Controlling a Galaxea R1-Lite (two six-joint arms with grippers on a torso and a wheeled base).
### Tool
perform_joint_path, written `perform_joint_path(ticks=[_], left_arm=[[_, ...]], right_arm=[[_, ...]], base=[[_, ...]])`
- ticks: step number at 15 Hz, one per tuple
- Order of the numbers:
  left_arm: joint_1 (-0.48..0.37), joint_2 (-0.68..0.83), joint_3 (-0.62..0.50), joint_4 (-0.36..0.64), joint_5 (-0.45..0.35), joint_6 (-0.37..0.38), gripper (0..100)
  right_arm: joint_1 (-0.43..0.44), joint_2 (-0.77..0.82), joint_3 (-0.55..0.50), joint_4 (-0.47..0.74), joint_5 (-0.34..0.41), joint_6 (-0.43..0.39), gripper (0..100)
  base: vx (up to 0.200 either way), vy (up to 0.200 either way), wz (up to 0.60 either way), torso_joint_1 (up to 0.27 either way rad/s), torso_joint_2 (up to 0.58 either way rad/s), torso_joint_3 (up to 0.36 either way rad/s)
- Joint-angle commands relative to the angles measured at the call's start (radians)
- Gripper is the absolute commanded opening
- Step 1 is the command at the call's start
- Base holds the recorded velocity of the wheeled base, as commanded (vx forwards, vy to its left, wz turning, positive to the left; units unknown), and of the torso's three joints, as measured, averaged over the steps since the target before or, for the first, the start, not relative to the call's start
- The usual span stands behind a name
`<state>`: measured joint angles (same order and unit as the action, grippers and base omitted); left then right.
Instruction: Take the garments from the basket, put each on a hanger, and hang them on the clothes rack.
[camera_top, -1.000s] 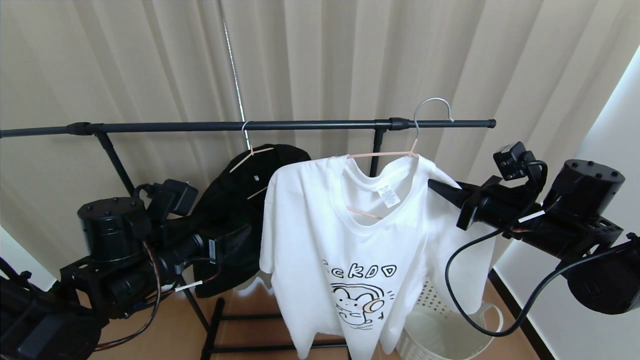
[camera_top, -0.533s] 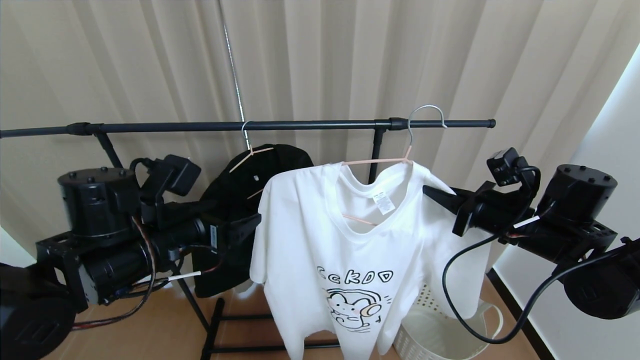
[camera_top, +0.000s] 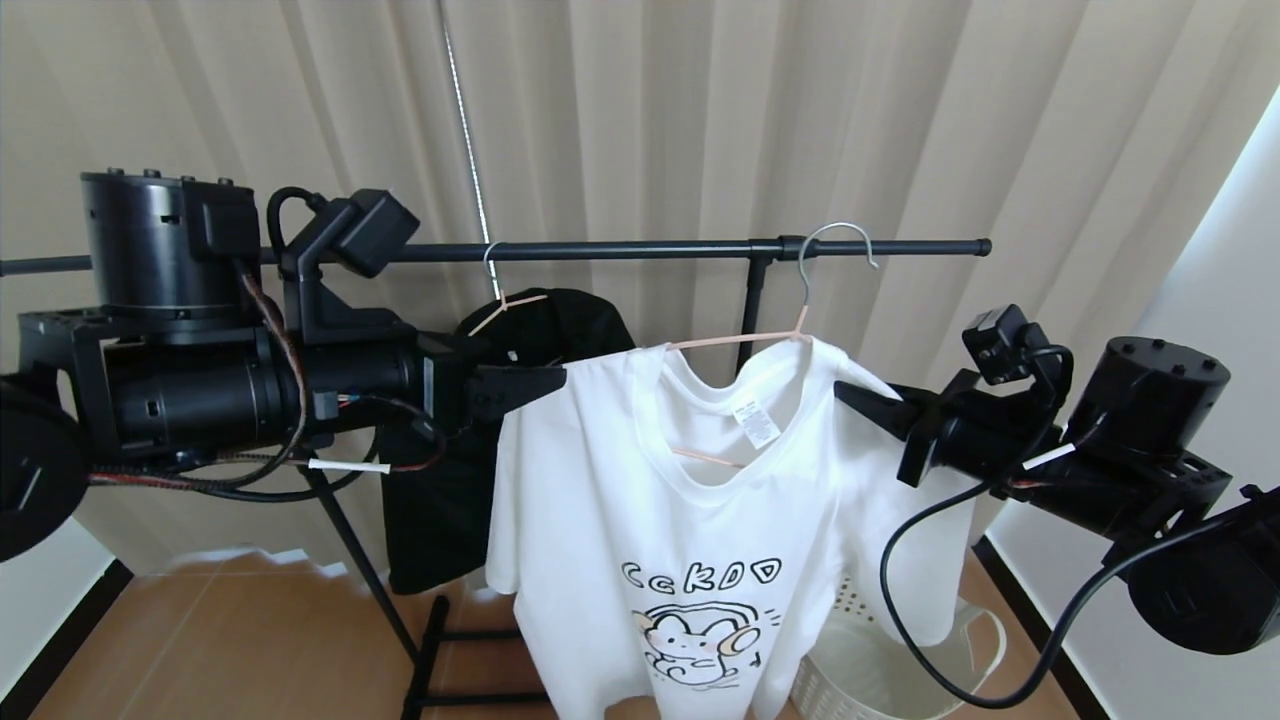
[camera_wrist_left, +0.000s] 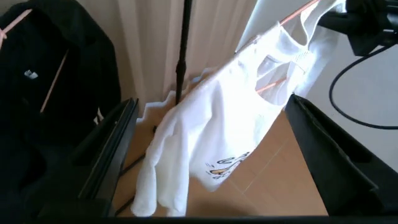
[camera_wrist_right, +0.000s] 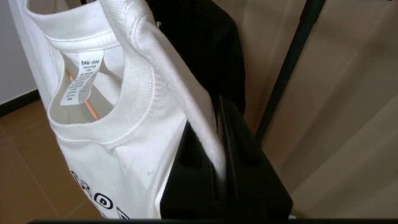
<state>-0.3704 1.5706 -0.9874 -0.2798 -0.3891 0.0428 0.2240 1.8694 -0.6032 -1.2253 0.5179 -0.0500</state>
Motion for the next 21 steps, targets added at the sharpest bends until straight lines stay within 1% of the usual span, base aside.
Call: perform_joint_path(ticks=[1,2,3,5,6,7,8,9,10,12,13,14,15,18,21], left_arm=[[-0.016,0.081,-0.163,0.122,-0.045,0.016,100],[-0.01,0.118,-0.214,0.174,-0.071,0.063,100],[-0.005,0.155,-0.257,0.217,-0.103,0.134,100],[-0.001,0.192,-0.338,0.314,-0.181,0.218,100],[-0.001,0.197,-0.358,0.335,-0.191,0.229,100],[-0.002,0.23,-0.445,0.418,-0.221,0.266,100],[-0.002,0.247,-0.491,0.467,-0.238,0.286,100],[-0.004,0.262,-0.548,0.539,-0.254,0.315,100],[-0.005,0.269,-0.566,0.568,-0.26,0.336,100],[-0.025,0.287,-0.622,0.654,-0.298,0.434,100],[-0.028,0.289,-0.625,0.657,-0.3,0.44,100],[-0.048,0.312,-0.643,0.671,-0.3,0.497,100],[-0.056,0.328,-0.654,0.671,-0.298,0.522,100],[-0.093,0.348,-0.678,0.683,-0.298,0.537,100],[-0.116,0.347,-0.715,0.763,-0.298,0.545,100]], right_arm=[[0.001,0.001,0.01,-0.017,0.001,-0.001,0],[0.005,0.001,0.013,-0.029,0.004,-0.001,0],[0.014,-0.001,0.014,-0.029,0.005,-0.001,0],[0.018,0.001,0.023,-0.036,0.005,-0.002,0],[0.02,0.001,0.023,-0.037,0.005,-0.002,0],[0.028,0.002,0.025,-0.037,0.005,-0.005,0],[0.029,0.007,0.026,-0.037,0.005,-0.011,0],[0.029,0.008,0.029,-0.037,0.011,-0.024,0],[0.031,0.01,0.031,-0.037,0.013,-0.027,0],[0.04,0.01,0.031,-0.037,0.014,-0.028,0],[0.04,0.01,0.031,-0.037,0.014,-0.028,0],[0.041,0.01,0.033,-0.037,0.014,-0.03,0],[0.041,0.008,0.033,-0.037,0.013,-0.03,0],[0.043,0.002,0.039,-0.037,0.014,-0.045,0],[0.044,-0.001,0.04,-0.037,0.014,-0.054,0]], base=[[0.0,0.0,0.0,0.0,0.0,0.0],[0.0,0.0,0.0,0.0,0.0,0.0],[0.0,0.0,0.0,0.0,0.0,0.0],[0.0,0.0,0.0,0.0,0.0,0.0],[0.0,0.0,0.0,0.0,0.0,0.0],[0.0,0.0,0.0,0.0,0.0,0.0],[0.0,0.0,0.0,0.0,0.0,0.0],[0.0,0.0,0.0,0.0,0.0,0.0],[0.0,0.0,0.0,0.0,0.0,0.0],[0.0,0.0,0.0,0.0,0.0,0.0],[0.0,0.0,0.0,0.0,0.0,0.0],[0.0,0.0,0.0,0.0,0.0,0.0],[0.0,0.0,0.0,0.0,0.0,0.0],[0.0,0.0,0.0,0.0,0.0,0.0],[0.0,0.0,0.0,0.0,0.0,0.0]])
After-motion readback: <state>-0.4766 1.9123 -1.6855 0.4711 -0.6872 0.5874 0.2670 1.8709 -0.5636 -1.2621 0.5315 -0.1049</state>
